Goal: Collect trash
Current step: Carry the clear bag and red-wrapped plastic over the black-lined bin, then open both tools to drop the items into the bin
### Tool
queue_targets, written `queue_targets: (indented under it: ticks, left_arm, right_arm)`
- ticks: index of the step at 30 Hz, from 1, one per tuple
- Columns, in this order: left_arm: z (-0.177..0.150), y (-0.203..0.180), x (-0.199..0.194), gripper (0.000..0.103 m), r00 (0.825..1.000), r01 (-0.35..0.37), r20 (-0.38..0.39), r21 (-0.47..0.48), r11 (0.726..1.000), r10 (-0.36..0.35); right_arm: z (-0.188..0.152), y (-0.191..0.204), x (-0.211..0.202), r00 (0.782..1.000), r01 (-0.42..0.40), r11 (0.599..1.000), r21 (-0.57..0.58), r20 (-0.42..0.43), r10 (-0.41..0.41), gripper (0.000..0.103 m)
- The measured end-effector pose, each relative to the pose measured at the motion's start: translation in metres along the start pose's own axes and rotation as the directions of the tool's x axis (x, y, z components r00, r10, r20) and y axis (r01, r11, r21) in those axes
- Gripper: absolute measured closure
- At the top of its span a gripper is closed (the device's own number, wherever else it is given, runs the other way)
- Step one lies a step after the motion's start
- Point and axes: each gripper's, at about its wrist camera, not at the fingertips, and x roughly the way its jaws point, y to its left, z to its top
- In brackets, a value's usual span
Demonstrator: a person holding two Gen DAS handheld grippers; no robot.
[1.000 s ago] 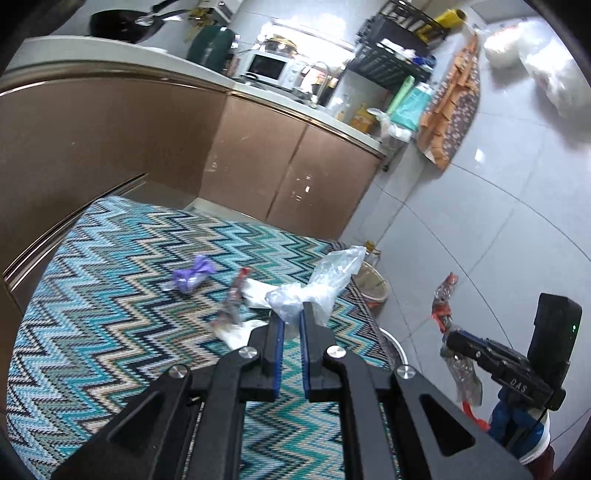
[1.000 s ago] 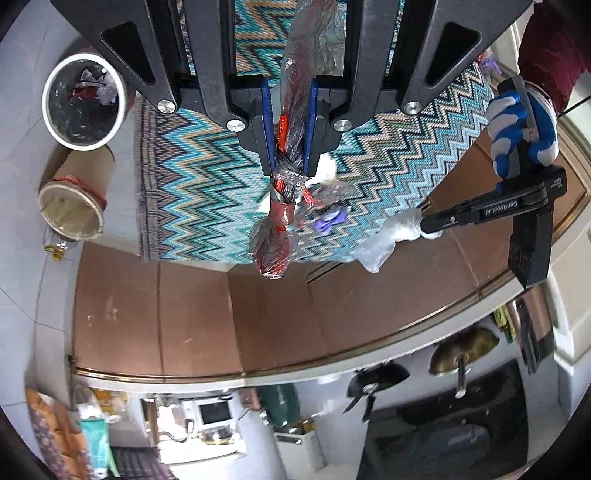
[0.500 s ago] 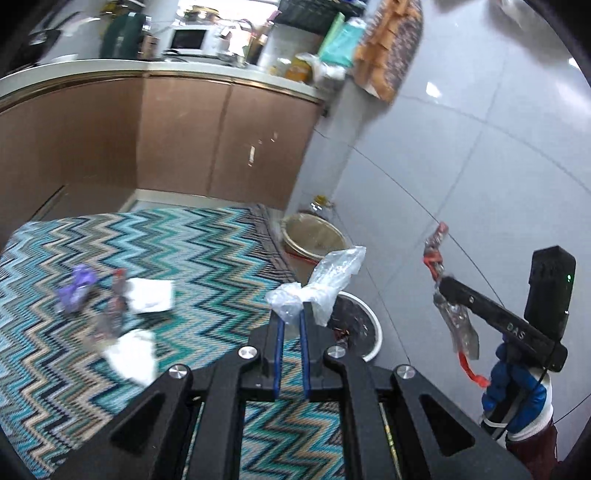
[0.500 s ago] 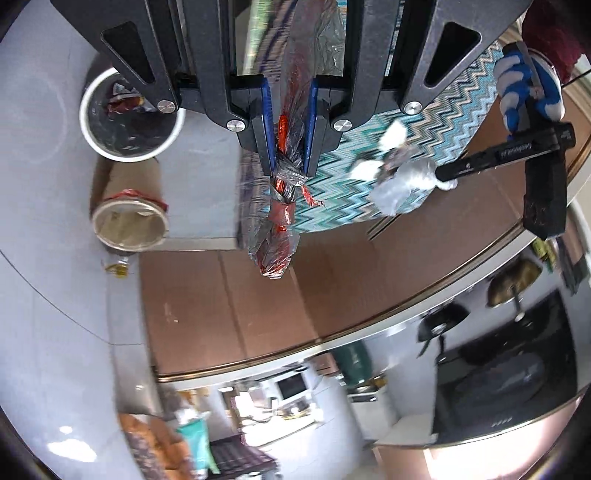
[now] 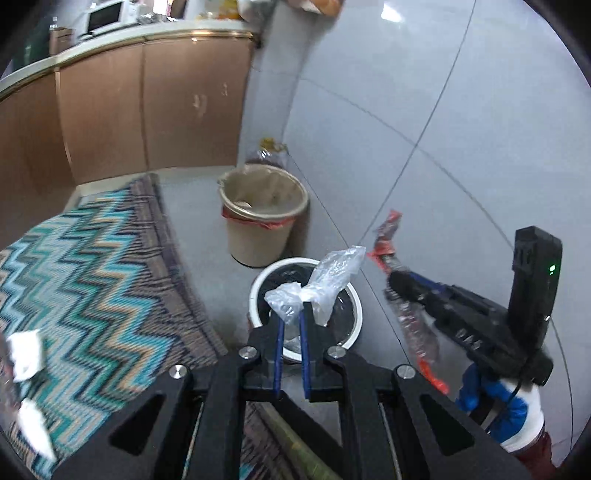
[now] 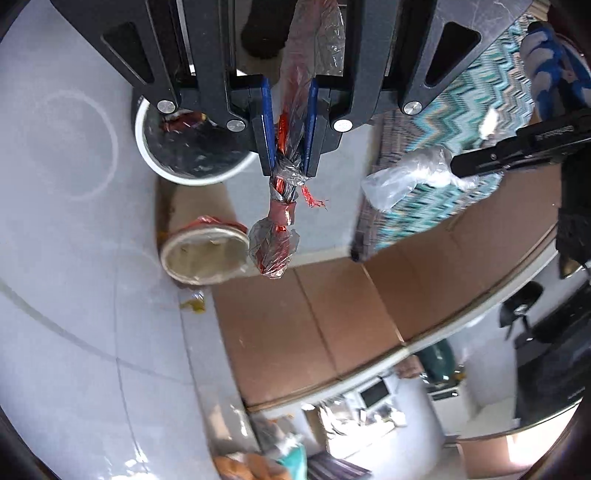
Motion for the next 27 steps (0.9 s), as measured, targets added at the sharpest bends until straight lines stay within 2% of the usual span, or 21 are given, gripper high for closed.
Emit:
queue_targets:
  ticks: [7, 16, 18, 22, 27]
  left_arm:
    - [0.021, -0.017, 0.077, 0.095, 0.995, -0.025, -0.095, 0.001, 1.000, 0.025]
    - [0.032, -0.019, 0.159, 0.094, 0.983, -0.060, -0.176, -0.028, 0.998, 0.055]
    - [0.032, -0.017, 0.175, 0.093, 0.979, -0.053, -0.199, -0.044, 0.998, 0.043]
    - [0.029, -0.011, 0.191, 0.089, 0.975, -0.036, -0.224, -0.087, 0.996, 0.016]
    - [0.028, -0.009, 0.189, 0.075, 0.978, -0.024, -0.209, -0.110, 0.994, 0.000]
  right_arm:
    - [-0.007, -0.044, 0.052, 0.994, 0.078, 0.996, 0.040, -0.078, -0.074, 0.088]
    - [-0.007, -0.075, 0.098, 0.978, 0.154, 0.988, 0.019, -0.142, -0.150, 0.084]
    - [-0.008, -0.079, 0.105, 0.974, 0.169, 0.986, 0.006, -0.155, -0.166, 0.082]
    - [-0.011, -0.088, 0.115, 0.968, 0.191, 0.981, 0.005, -0.168, -0.188, 0.072]
    - [-0.017, -0.092, 0.112, 0.962, 0.219, 0.976, 0.004, -0.165, -0.216, 0.065]
